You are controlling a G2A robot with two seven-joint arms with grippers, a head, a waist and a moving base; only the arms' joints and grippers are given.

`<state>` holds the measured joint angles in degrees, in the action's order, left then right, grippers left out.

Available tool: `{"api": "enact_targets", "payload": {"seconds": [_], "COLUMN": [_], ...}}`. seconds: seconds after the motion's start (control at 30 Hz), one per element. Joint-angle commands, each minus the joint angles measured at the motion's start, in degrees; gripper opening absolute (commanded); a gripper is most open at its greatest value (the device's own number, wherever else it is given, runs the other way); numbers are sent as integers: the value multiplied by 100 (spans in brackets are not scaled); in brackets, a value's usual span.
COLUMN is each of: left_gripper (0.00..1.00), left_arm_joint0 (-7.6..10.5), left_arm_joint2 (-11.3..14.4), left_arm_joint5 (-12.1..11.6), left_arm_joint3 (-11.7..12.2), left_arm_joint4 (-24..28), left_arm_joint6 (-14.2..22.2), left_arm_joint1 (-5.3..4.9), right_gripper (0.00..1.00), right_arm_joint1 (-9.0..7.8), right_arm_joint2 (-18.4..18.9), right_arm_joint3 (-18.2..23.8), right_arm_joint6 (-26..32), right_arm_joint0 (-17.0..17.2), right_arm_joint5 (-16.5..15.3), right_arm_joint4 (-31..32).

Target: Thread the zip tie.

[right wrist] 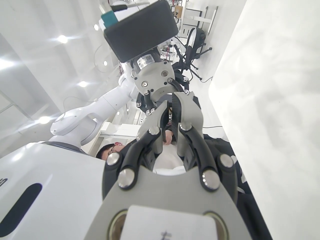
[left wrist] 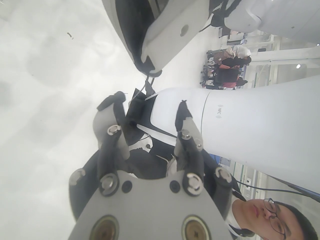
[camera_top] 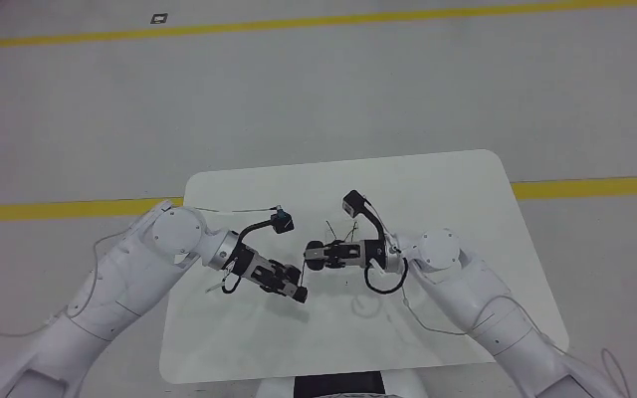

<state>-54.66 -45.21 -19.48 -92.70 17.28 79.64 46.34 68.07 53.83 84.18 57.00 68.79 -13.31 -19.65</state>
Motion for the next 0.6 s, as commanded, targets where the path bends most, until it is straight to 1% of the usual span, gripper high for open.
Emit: {"api": "enact_targets", "payload": {"seconds": [0.0, 0.2, 0.33, 0.57], "left_gripper": [100, 100, 100, 100], "left_arm_joint0": [0, 0, 0, 0], "left_arm_joint2": [0, 0, 0, 0], "left_arm_joint5": [0, 0, 0, 0], "left_arm_joint3": [0, 0, 0, 0], "left_arm_joint4": [0, 0, 0, 0], "left_arm_joint6": [0, 0, 0, 0], "left_arm_joint1": [0, 0, 0, 0], "right_gripper": [0, 0, 0, 0], "right_arm_joint1": [-14, -81, -104, -106], "right_arm_joint2": [73, 420, 673, 704], "right_arm_joint3": [9, 21, -3, -15], "right_arm_joint6": [-63, -277, -556, -597], "right_arm_joint0": [39, 235, 432, 459], "right_arm_joint5": [6, -3, -61, -59], "right_arm_joint4": [-41, -267, -678, -737]}}
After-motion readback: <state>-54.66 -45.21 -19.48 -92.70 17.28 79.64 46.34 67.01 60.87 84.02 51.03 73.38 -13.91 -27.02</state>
